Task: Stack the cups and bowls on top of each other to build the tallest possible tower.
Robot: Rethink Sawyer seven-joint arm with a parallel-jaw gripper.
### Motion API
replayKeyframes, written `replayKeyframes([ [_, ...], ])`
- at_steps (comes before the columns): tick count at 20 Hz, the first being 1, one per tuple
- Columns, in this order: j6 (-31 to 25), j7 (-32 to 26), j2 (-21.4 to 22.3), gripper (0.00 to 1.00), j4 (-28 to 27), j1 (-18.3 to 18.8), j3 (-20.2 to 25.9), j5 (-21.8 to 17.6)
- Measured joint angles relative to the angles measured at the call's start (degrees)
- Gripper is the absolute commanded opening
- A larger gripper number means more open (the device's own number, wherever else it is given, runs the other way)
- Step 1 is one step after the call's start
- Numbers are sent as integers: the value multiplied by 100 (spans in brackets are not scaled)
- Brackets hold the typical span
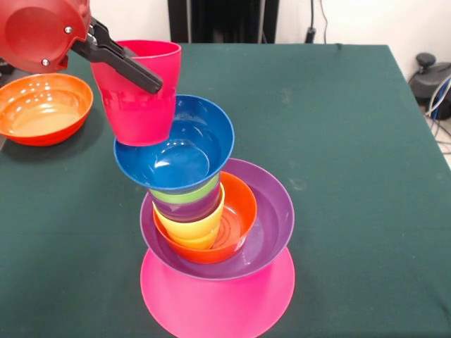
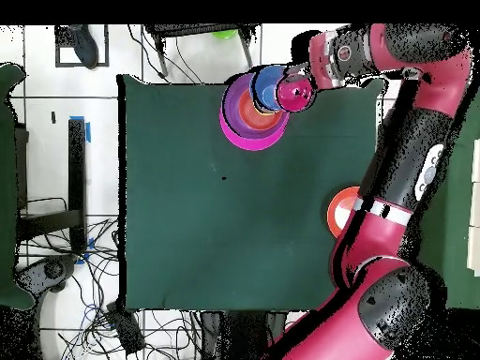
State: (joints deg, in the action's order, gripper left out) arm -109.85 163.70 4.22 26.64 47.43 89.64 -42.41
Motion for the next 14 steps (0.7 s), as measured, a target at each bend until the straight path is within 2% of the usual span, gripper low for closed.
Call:
replayKeyframes([
  [14,548,0,223,0,49,-78,-728,592],
])
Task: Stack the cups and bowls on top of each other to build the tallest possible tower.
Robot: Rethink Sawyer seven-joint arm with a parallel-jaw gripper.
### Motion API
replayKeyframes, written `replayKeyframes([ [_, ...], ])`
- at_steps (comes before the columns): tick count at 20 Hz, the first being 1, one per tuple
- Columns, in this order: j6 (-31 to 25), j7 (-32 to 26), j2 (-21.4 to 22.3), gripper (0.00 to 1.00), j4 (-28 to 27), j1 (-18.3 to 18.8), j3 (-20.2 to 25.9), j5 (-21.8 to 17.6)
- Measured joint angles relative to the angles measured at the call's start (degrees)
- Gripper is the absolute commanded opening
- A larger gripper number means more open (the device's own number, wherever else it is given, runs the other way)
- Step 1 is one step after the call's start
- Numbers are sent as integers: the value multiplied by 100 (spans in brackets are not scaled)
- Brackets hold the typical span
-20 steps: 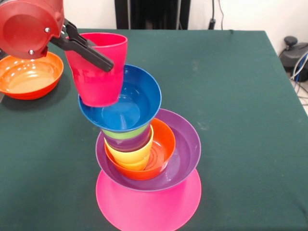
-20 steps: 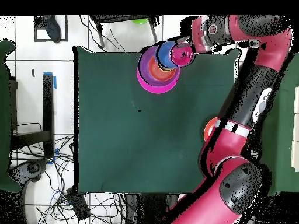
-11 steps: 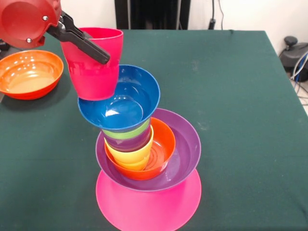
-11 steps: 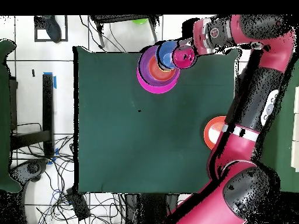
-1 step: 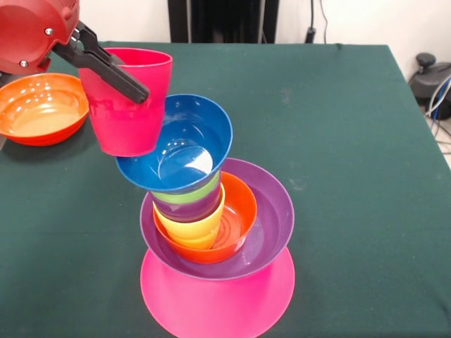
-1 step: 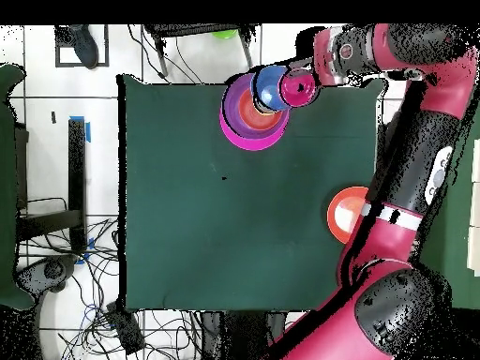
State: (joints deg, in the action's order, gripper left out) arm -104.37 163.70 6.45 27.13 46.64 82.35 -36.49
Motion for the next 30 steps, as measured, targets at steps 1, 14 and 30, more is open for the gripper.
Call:
replayKeyframes([
  [1,6,0,11,0,0,-9,-50,43],
  [14,164,0,63,0,4,-163,-572,492],
  [30,669,0,321,0,172,-211,-1295,1176],
])
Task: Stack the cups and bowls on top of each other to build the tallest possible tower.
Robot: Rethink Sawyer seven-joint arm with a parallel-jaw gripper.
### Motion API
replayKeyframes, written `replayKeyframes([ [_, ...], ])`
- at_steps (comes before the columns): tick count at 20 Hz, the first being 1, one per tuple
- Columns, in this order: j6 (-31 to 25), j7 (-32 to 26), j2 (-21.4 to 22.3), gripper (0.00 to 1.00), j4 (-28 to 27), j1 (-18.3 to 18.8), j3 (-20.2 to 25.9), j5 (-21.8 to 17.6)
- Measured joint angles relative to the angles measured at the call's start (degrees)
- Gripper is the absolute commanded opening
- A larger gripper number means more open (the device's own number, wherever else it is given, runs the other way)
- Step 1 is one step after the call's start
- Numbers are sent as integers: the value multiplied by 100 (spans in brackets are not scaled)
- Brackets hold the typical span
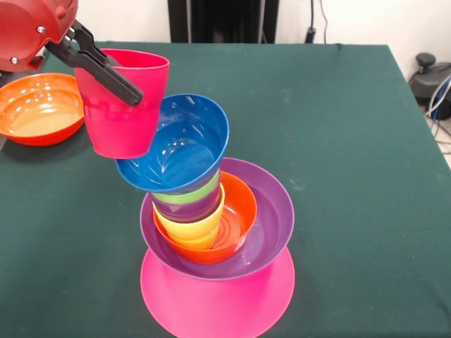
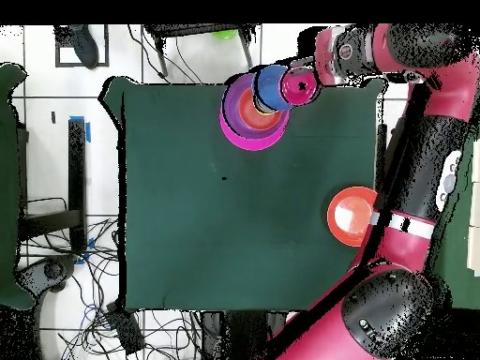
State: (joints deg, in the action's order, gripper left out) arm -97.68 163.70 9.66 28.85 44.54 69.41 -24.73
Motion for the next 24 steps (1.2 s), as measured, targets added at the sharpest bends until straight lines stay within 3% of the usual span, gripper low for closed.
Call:
replayKeyframes([
  [24,847,0,300,0,705,-280,-1049,1048],
])
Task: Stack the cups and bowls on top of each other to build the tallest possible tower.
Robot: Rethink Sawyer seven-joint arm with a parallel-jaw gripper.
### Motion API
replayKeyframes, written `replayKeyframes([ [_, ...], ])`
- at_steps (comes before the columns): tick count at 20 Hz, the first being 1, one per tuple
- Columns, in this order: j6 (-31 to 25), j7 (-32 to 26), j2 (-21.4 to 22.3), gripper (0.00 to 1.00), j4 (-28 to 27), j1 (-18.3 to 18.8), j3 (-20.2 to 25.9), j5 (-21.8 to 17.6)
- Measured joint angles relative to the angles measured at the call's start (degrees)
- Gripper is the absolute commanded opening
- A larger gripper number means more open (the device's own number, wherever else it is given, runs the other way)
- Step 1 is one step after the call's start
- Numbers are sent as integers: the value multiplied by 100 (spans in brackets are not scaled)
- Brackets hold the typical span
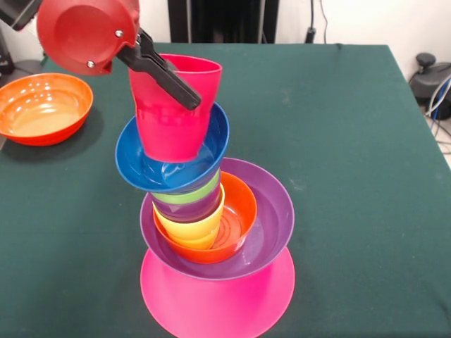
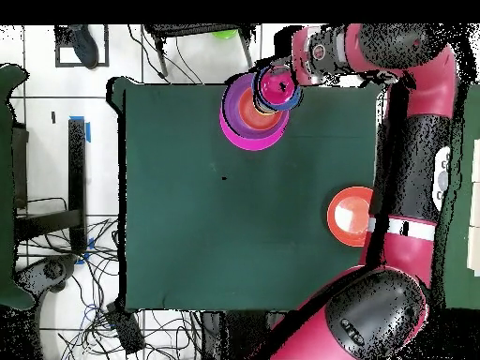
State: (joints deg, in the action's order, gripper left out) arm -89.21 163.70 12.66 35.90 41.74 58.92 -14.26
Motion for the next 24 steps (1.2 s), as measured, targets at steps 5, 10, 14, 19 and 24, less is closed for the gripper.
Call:
replayKeyframes([
  [5,68,0,24,0,6,-46,-205,62],
  [10,117,0,69,0,7,-53,-355,78],
  [14,179,0,102,0,7,-62,-505,159],
  [19,232,0,102,100,7,-92,-665,319],
  [24,233,0,103,100,7,-129,-734,389],
])
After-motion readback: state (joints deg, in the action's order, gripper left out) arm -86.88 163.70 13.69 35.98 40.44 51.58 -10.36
